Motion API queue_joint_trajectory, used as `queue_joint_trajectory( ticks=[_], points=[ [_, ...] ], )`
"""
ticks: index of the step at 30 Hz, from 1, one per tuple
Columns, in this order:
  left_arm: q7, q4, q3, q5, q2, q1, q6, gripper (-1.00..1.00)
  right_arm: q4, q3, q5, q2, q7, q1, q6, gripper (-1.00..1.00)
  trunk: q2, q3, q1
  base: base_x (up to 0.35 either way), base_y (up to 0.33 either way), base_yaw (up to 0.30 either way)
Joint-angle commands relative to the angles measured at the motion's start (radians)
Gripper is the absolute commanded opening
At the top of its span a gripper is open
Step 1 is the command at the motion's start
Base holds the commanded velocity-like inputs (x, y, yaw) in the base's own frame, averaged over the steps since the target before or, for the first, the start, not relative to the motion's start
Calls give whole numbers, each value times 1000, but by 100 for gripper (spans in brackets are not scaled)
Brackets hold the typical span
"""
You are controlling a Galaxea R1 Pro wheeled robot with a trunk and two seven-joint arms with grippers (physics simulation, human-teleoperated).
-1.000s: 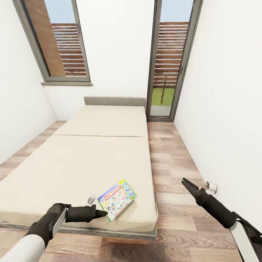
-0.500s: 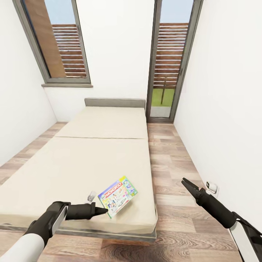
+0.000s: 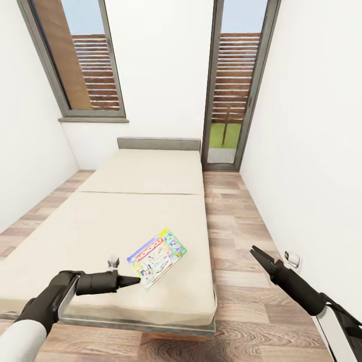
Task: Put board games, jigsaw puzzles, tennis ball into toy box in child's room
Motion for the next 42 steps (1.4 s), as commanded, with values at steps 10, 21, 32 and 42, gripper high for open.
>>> queue_joint_trajectory(
  ticks=[10,21,32,42],
  points=[
    [-89,-83,-5,-4,24,-1,64,-100,1,2,-6,5,2,-1,3,100,70,31,-39,0,0,0],
    [-99,-92,0,-2,47,-1,73,-100,-1,10,-4,7,-12,-1,3,100,147,65,-81,0,0,0],
    [-113,-94,5,4,104,-1,68,-100,-4,10,-3,7,-48,-1,1,100,224,99,-123,0,0,8],
    [-113,-96,6,6,134,-1,66,-100,-5,58,-3,7,-113,-1,2,100,294,131,-161,0,0,234]
  ],
)
